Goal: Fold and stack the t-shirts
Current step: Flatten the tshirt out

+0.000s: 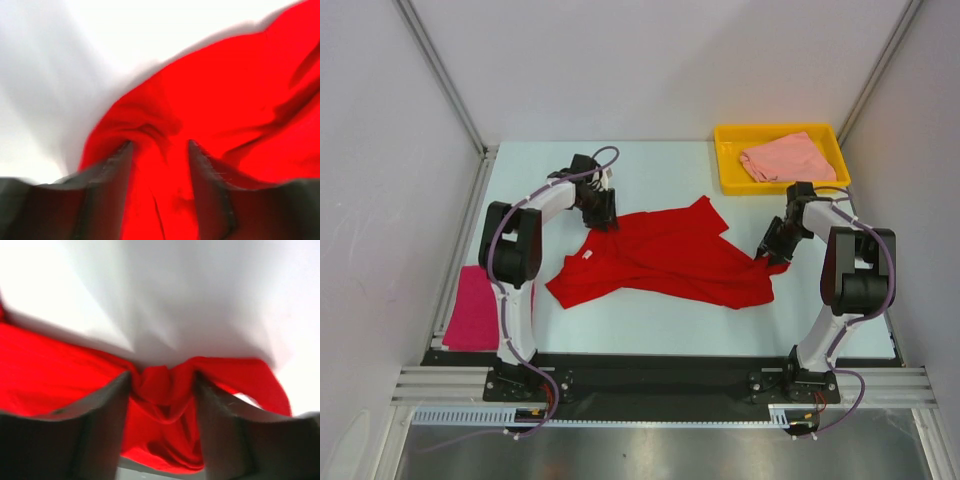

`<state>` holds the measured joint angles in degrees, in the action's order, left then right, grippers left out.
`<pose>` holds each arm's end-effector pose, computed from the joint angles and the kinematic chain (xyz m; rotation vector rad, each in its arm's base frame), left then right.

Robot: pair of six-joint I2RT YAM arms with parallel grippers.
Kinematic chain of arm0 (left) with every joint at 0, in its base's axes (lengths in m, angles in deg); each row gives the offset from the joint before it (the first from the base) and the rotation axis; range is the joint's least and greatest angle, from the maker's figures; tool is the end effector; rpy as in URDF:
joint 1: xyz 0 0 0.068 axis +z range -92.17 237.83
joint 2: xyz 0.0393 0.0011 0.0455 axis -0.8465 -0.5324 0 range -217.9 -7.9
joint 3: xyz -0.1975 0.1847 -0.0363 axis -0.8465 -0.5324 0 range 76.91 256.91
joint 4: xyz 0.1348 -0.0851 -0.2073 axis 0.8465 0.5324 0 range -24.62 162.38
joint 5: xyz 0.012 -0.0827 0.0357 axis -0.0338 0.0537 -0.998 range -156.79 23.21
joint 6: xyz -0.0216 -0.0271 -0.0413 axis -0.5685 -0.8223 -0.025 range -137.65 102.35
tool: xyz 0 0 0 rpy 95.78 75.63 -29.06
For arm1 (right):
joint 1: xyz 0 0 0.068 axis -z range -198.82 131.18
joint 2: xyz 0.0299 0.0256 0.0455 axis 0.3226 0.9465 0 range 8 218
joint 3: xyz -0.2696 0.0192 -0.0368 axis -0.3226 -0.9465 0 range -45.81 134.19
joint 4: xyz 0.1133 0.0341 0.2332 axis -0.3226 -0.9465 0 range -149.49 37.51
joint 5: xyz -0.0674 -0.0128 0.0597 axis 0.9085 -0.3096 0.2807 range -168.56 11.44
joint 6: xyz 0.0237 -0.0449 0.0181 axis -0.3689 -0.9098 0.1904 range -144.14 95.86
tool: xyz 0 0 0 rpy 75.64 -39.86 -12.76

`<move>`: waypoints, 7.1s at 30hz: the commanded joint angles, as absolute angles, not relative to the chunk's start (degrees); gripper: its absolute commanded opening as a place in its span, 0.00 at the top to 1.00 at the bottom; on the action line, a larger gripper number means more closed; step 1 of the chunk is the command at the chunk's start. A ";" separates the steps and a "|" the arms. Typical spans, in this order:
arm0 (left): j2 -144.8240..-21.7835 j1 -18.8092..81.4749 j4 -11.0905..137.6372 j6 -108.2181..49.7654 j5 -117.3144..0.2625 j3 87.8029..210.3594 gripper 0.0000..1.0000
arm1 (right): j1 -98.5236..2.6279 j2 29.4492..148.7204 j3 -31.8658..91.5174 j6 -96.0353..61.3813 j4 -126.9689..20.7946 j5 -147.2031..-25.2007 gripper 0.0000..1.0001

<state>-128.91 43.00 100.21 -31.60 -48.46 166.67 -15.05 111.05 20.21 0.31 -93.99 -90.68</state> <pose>0.4227 -0.1236 0.1654 0.1154 2.7595 -0.5766 0.3328 -0.0144 0.1644 0.6914 2.8795 0.3628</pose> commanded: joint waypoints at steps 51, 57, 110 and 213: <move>-86.22 44.56 71.99 -38.31 -54.93 160.74 1.00 | -20.67 80.46 33.76 10.75 -91.62 -74.36 0.90; -111.22 47.54 70.63 -36.29 -56.24 171.28 0.94 | -19.53 100.87 42.46 2.41 -81.75 -72.57 0.78; -54.74 35.60 116.79 -65.55 -75.14 117.25 0.30 | -34.91 99.85 10.87 17.96 -89.12 -78.67 0.54; -59.49 41.05 117.06 -59.15 -82.52 138.05 1.00 | -32.17 74.37 11.83 8.47 -108.98 -73.55 1.00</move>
